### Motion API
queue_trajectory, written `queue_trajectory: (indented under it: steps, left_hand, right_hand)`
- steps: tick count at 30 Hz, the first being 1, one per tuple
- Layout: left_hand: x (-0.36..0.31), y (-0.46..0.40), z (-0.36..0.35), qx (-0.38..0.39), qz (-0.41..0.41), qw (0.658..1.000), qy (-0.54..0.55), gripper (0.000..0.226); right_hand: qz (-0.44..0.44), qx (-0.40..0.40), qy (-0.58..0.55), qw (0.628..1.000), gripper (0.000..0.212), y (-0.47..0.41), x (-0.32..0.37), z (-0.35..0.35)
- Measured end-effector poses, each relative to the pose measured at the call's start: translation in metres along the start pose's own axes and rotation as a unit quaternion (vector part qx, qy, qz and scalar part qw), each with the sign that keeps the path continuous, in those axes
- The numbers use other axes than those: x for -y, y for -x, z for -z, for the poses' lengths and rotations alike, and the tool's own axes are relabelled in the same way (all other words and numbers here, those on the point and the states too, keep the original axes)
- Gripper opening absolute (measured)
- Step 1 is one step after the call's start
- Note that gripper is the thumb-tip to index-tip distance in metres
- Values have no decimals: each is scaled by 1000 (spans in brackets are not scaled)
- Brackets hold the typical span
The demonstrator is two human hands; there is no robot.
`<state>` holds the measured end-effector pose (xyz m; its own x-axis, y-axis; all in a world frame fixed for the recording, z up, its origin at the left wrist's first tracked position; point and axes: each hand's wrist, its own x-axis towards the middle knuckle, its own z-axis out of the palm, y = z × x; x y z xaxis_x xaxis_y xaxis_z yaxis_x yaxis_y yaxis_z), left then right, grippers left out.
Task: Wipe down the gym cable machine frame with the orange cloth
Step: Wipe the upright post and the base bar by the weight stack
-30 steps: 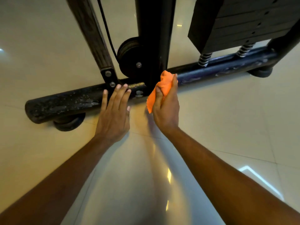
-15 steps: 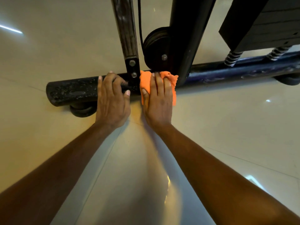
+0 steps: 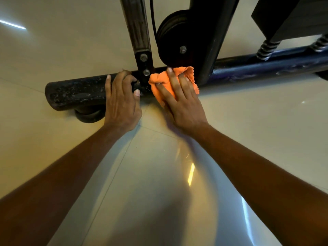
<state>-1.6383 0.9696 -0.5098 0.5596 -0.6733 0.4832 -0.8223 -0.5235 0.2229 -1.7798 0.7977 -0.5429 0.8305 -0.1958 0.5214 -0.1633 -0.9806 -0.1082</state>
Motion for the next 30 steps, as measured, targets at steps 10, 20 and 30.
queue_trajectory:
  steps: [10,20,30]
  left_hand:
    - [14,-4,9,32,-31,999,-10,46]
    - [17,-8,12,44,-33,998,-8,48]
    - [16,-9,10,55,-36,998,-24,52]
  right_hand:
    - [-178,-69,5,982,56,-38,40,-11]
    - [44,-27,86,995,67,-11,-29,-13]
    - [-66,-37,34,997,64,-18,7,-23]
